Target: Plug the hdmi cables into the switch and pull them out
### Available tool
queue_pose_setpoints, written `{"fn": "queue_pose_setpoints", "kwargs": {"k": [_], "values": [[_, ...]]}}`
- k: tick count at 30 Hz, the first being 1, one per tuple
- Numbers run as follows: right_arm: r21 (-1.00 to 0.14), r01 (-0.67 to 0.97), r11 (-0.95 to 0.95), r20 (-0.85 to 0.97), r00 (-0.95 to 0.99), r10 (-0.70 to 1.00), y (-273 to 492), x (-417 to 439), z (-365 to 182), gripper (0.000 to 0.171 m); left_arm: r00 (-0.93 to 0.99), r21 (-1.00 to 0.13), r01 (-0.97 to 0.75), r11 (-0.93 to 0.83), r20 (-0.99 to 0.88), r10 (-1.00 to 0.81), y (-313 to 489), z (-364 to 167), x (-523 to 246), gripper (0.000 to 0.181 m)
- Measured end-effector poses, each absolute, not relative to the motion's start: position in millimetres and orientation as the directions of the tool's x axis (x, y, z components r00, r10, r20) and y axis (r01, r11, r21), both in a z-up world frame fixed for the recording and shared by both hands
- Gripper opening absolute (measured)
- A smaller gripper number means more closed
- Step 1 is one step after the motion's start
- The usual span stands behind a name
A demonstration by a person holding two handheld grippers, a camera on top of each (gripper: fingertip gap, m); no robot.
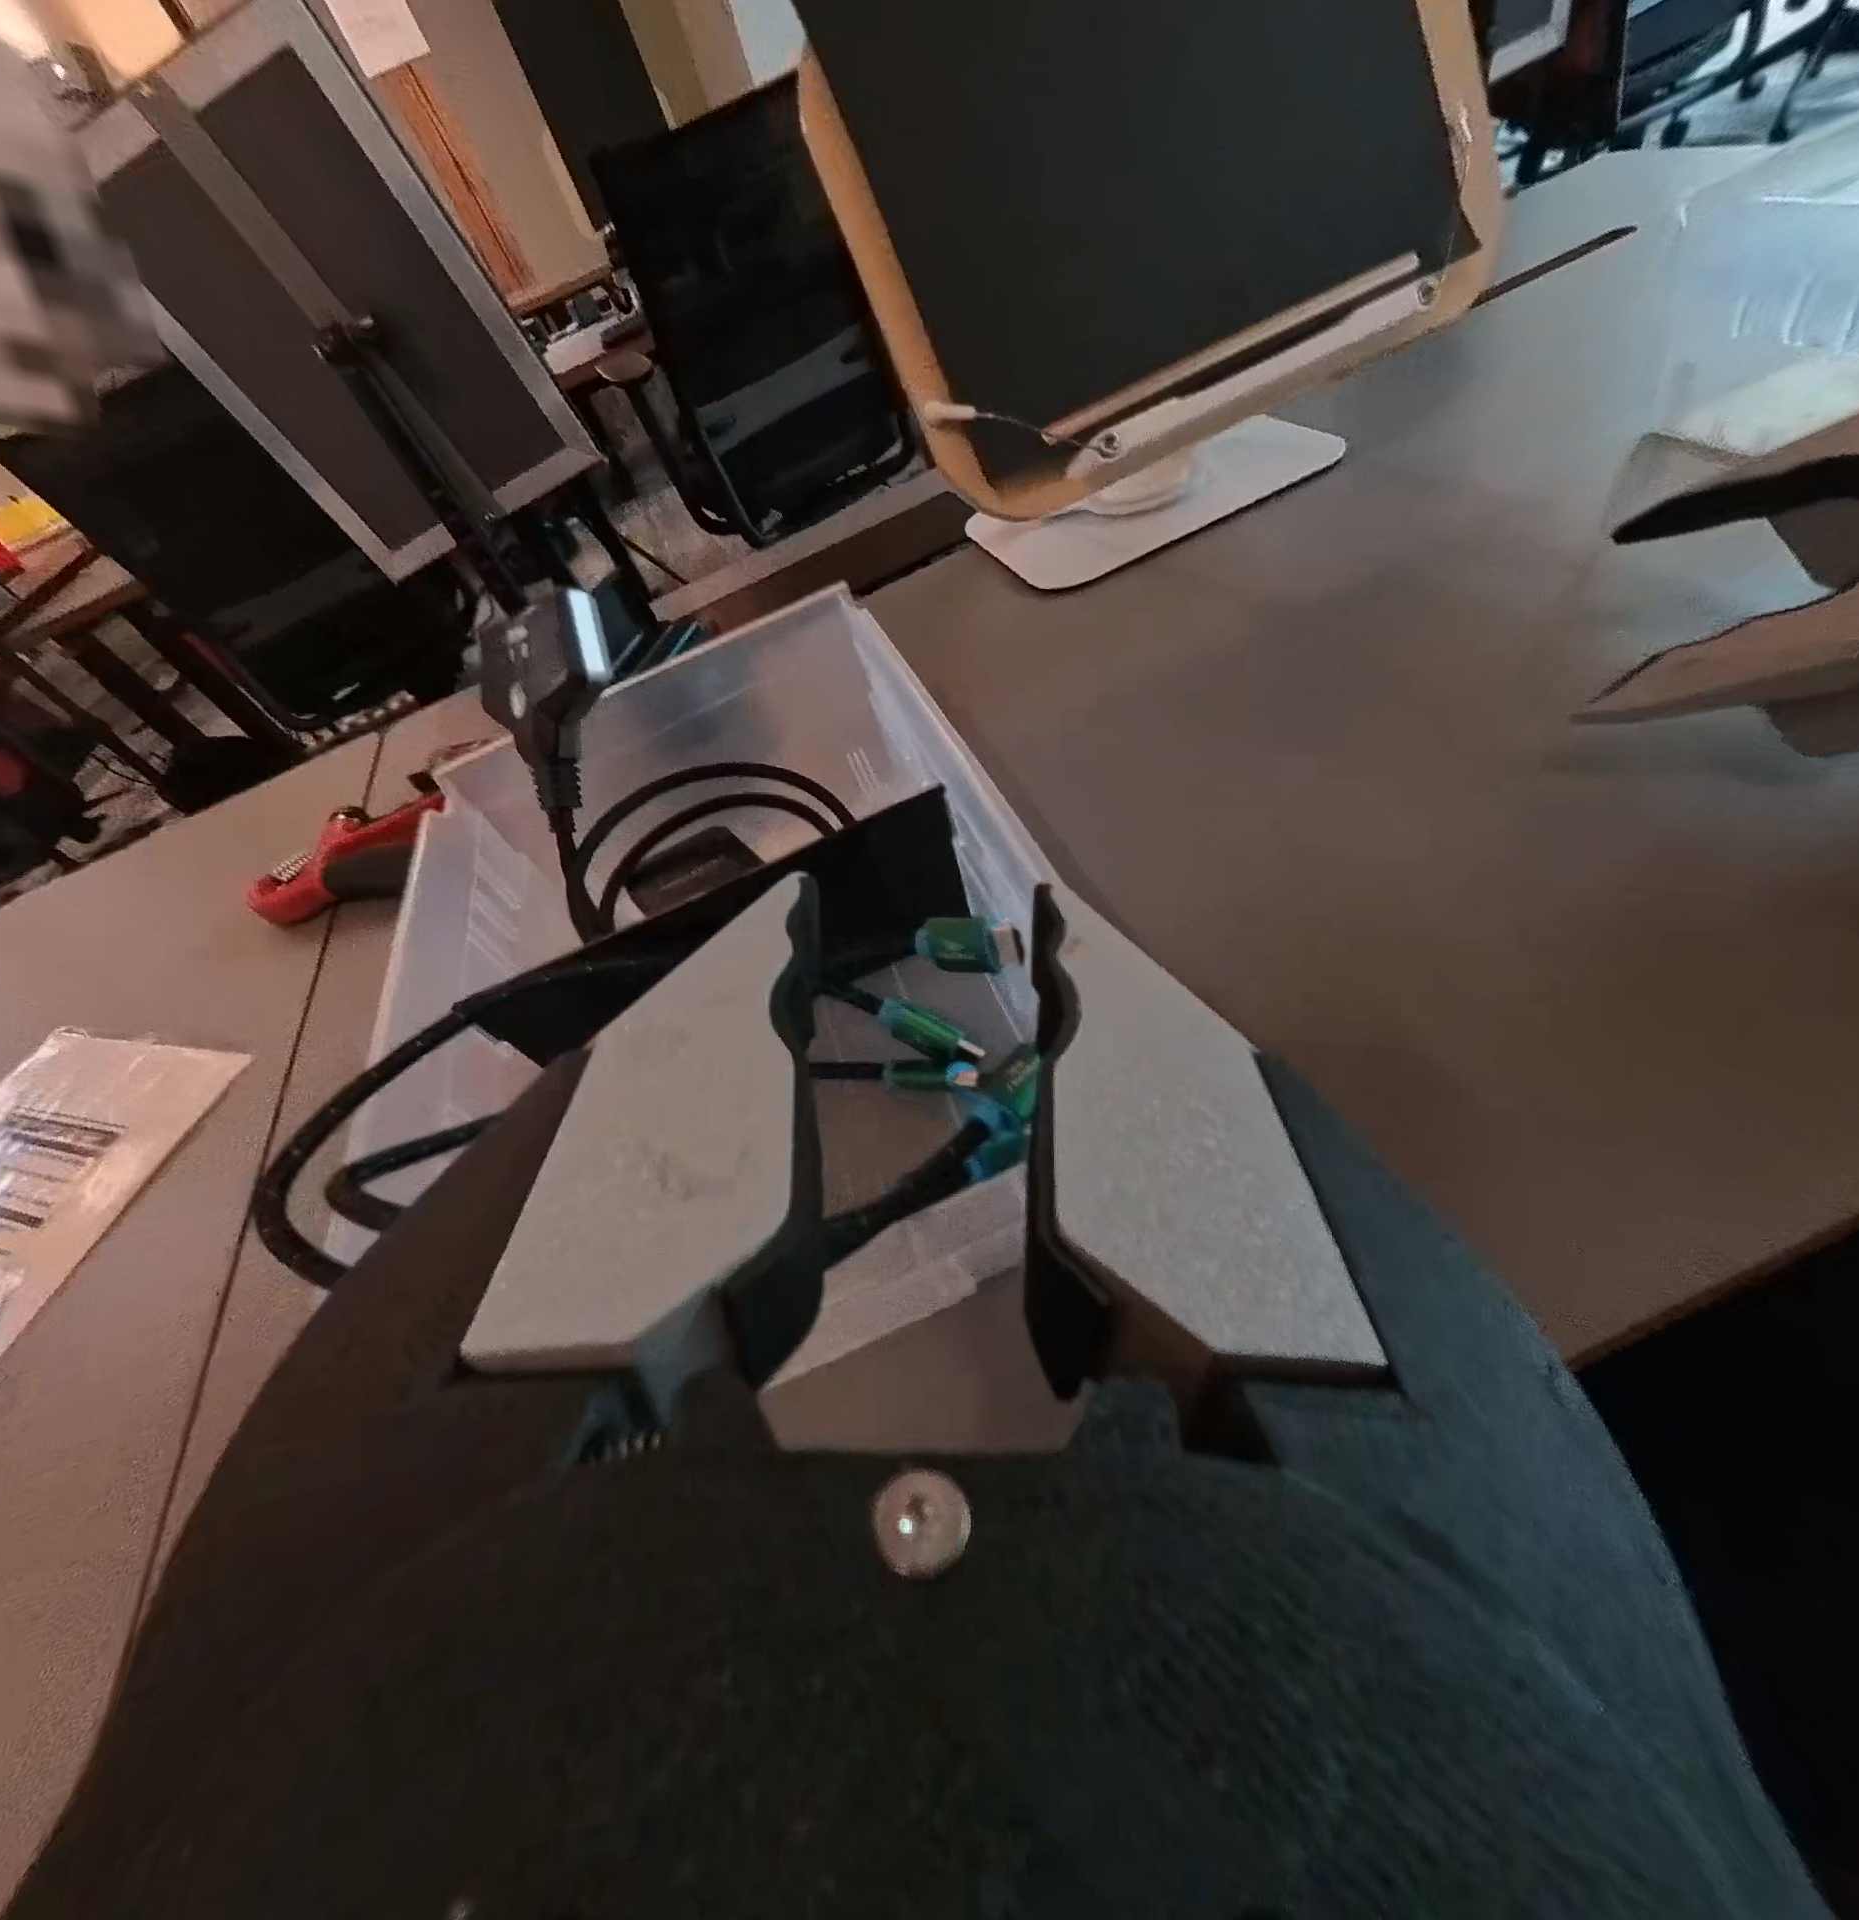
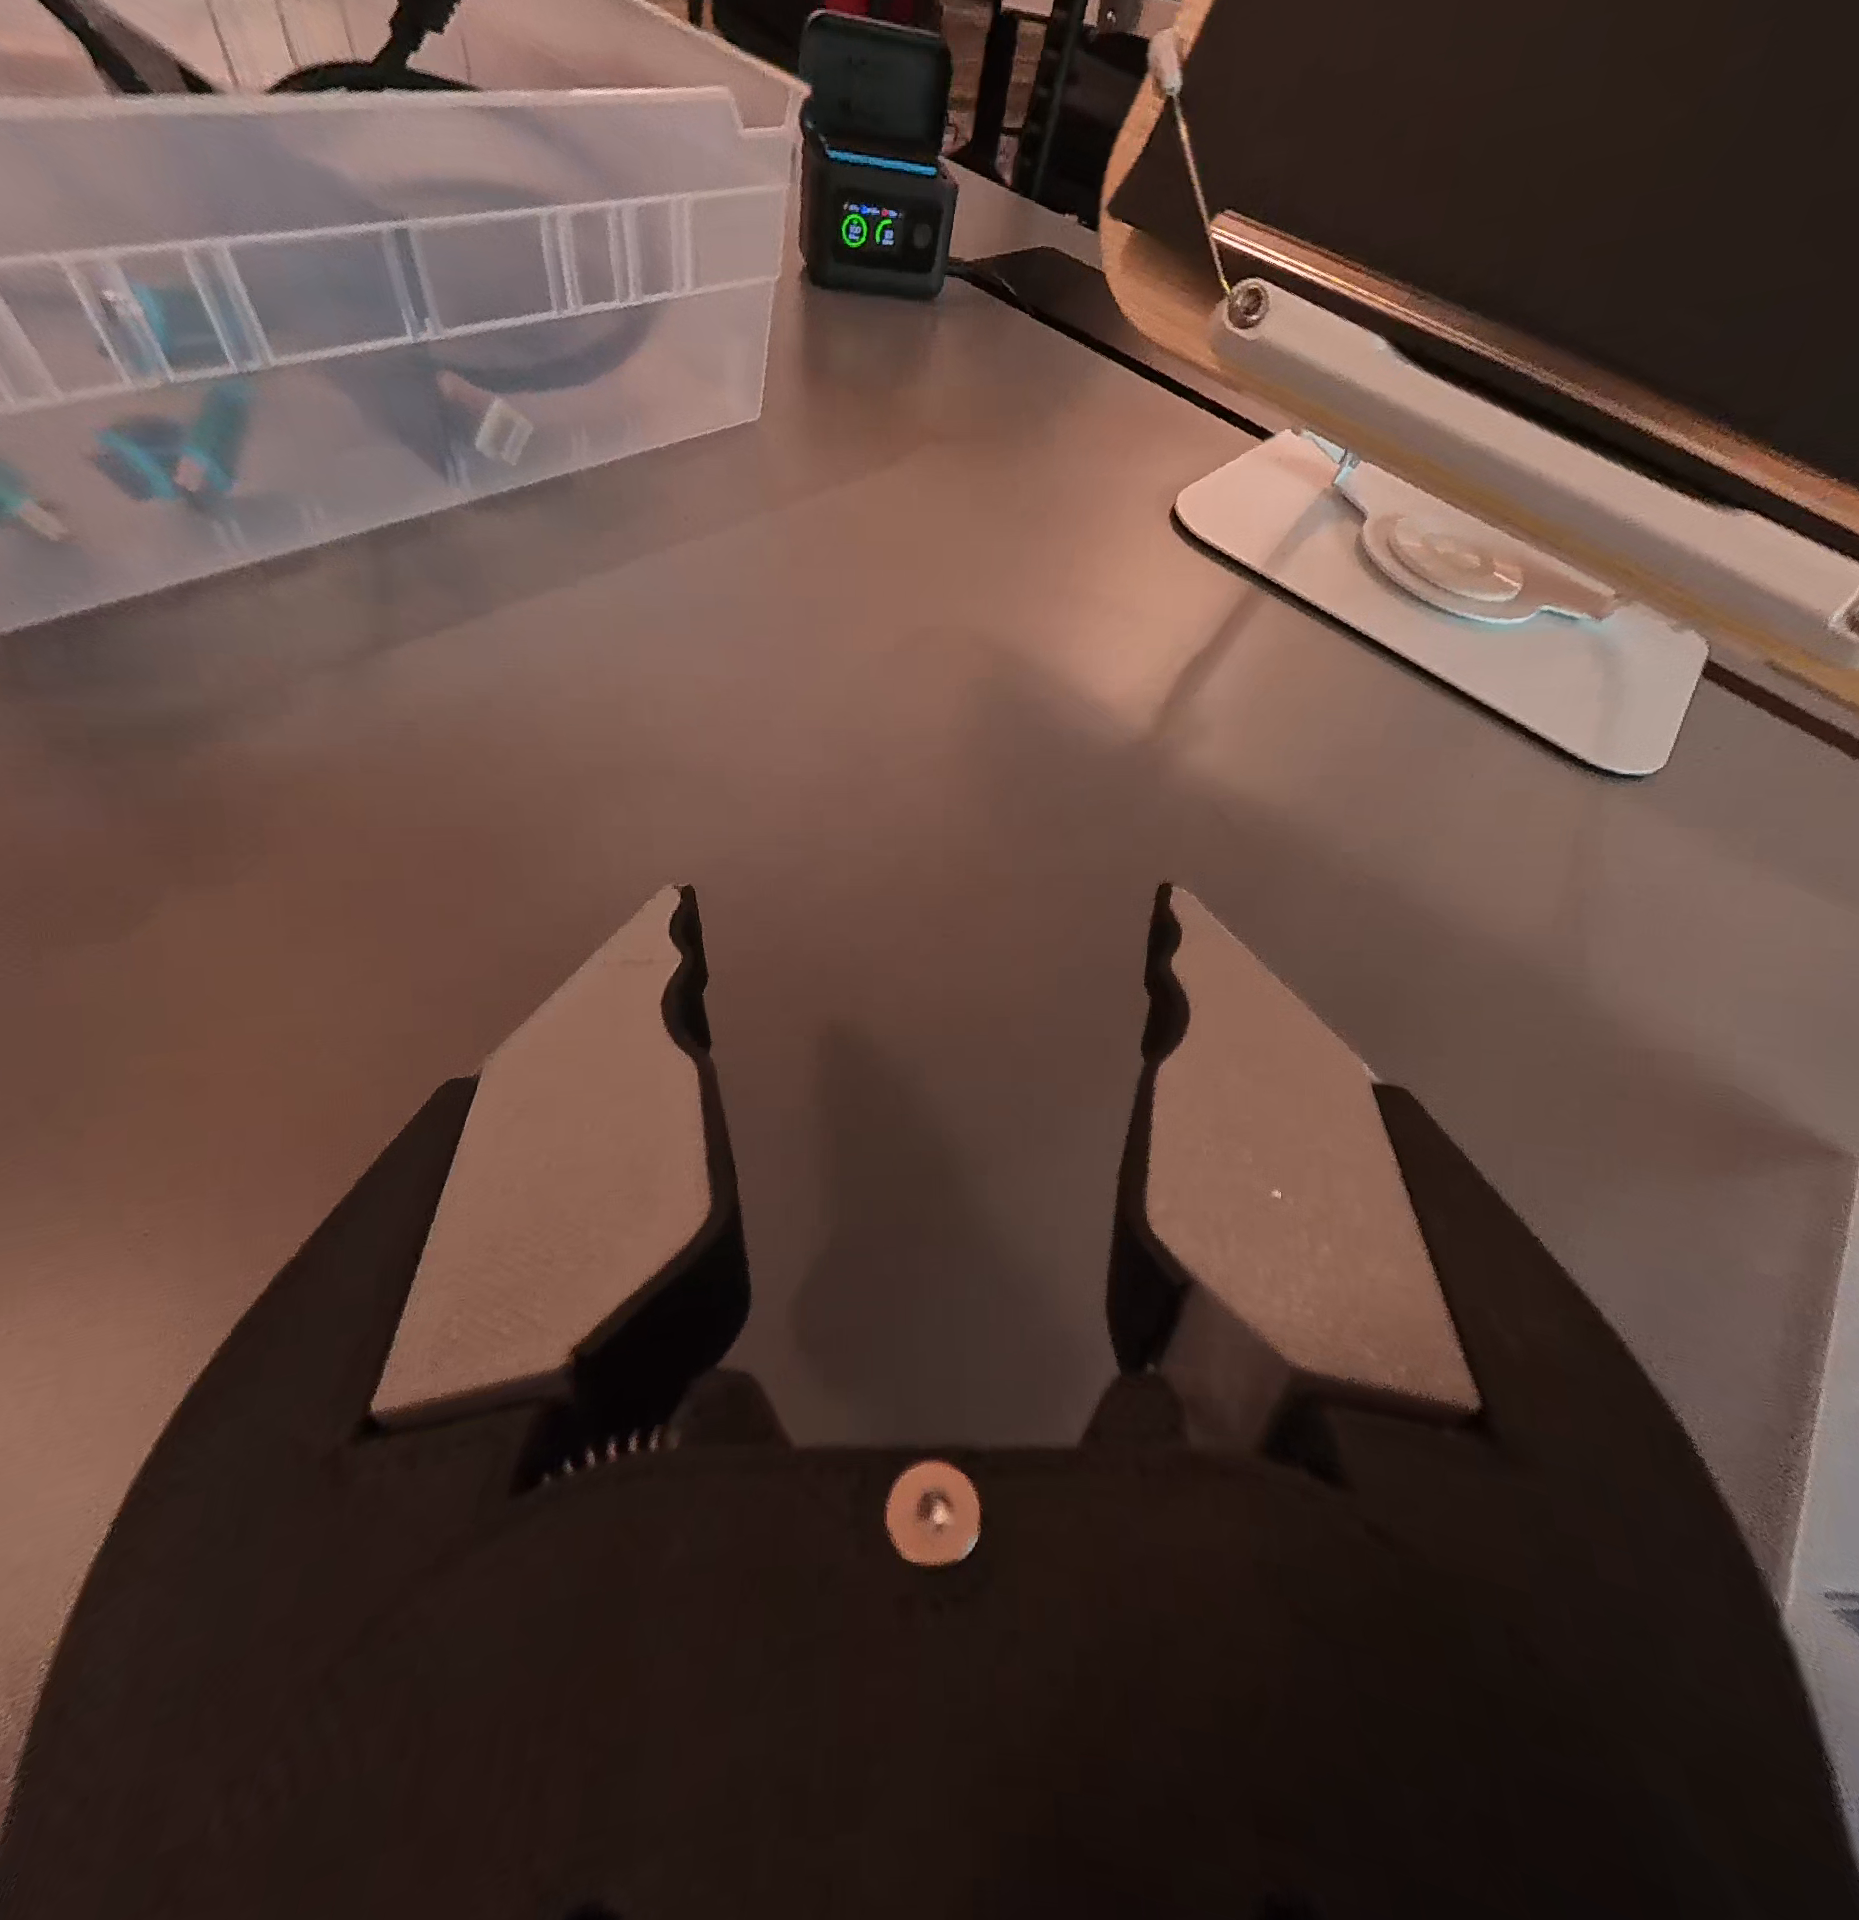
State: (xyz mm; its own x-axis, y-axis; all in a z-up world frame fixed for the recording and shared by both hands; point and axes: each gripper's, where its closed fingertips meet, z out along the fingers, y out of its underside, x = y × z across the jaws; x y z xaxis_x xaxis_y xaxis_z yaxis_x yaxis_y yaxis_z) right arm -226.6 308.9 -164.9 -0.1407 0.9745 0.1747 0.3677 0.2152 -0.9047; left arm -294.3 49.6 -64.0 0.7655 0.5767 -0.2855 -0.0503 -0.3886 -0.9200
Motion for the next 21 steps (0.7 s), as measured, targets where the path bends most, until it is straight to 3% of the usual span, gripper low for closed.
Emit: {"fn": "queue_pose_setpoints", "kwargs": {"k": [7, 11, 17, 21], "values": [[-0.924, 0.37, 0.097, 0.08, -0.062, 0.995, 323.5, -226.2, -162.1, 0.084, 0.686, -0.9, -0.08, -0.428, -0.361, 0.632, 44.5, -23.0, -387.5, 0.042], [-0.923, 0.371, 0.104, 0.096, -0.041, 0.995, 322.6, -224.6, -161.8, 0.082, 0.662, -0.867, -0.043, -0.496, -0.397, 0.636, 59.2, -23.8, -451.1, 0.058], [-0.923, 0.376, 0.079, 0.072, -0.034, 0.997, 324.5, -224.6, -162.6, 0.082, 0.681, -0.797, 0.018, -0.604, -0.432, 0.591, 100.2, -69.3, -511.9, 0.079], [-0.914, 0.403, 0.046, 0.033, -0.04, 0.999, 325.6, -226.0, -166.8, 0.08, 0.653, -0.721, 0.029, -0.692, -0.511, 0.56, 118.2, -94.1, -540.8, 0.074]]}}
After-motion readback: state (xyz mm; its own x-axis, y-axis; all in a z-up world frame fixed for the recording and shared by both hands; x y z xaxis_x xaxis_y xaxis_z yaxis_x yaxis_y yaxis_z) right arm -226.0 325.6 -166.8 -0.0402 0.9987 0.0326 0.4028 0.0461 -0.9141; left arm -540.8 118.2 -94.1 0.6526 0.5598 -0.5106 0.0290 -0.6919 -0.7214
